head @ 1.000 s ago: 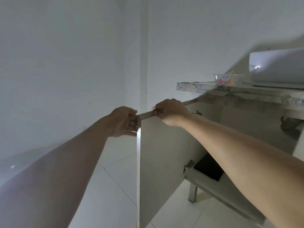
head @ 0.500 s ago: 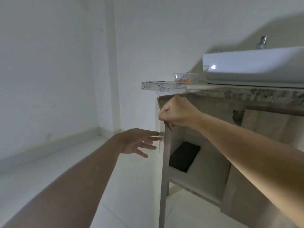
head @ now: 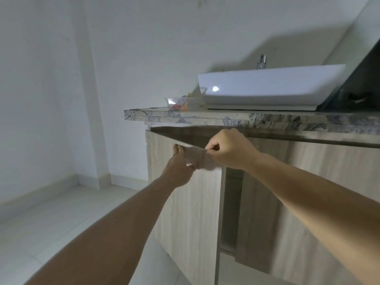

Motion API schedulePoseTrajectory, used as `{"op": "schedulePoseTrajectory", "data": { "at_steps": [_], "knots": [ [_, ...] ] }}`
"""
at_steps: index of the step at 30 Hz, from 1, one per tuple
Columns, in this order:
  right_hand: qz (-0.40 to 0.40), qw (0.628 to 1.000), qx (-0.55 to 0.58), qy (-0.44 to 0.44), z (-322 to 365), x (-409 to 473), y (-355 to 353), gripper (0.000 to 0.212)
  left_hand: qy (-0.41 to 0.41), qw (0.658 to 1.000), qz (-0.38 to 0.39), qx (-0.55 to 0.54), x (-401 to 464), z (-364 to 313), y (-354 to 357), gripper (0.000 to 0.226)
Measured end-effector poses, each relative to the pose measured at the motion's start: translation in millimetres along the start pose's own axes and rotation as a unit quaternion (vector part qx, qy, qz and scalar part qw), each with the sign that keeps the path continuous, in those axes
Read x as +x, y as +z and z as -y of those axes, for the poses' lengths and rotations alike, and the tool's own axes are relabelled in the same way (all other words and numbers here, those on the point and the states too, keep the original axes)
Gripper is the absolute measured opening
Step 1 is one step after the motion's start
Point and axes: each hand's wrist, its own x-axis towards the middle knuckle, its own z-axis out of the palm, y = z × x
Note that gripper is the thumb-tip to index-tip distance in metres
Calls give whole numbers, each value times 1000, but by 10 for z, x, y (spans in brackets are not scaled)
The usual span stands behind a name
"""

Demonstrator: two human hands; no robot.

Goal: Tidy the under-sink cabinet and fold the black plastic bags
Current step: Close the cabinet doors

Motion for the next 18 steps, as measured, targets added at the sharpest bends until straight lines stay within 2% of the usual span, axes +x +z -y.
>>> {"op": "schedulePoseTrajectory", "data": {
  "at_steps": [3, 5, 7, 9, 12, 14, 18],
  "knots": [
    [19, 998, -57, -1, -152, -91, -21, 19, 14, 998, -22, 52, 95, 52, 125, 86],
    [-12, 993, -112, -25, -244, -180, 7, 22, 35, 993, -48, 107, 136, 37, 211, 91],
    [-102, 975, -188, -64, -341, -255, 82, 18, 98, 975, -70, 186, 165, -36, 300, 91],
    [-196, 947, -244, -67, -455, -316, 148, 5, 179, 952, -89, 232, 206, -110, 397, 90],
    [-281, 916, -272, -94, -618, -409, 306, 11, 193, 947, -85, 240, 297, -101, 561, 94],
    [-286, 909, -277, -122, -680, -467, 423, 9, 186, 953, -79, 224, 362, -96, 648, 94],
    [-241, 927, -271, -91, -798, -517, 629, 39, 201, 956, -61, 207, 481, -111, 709, 94]
  ]
}}
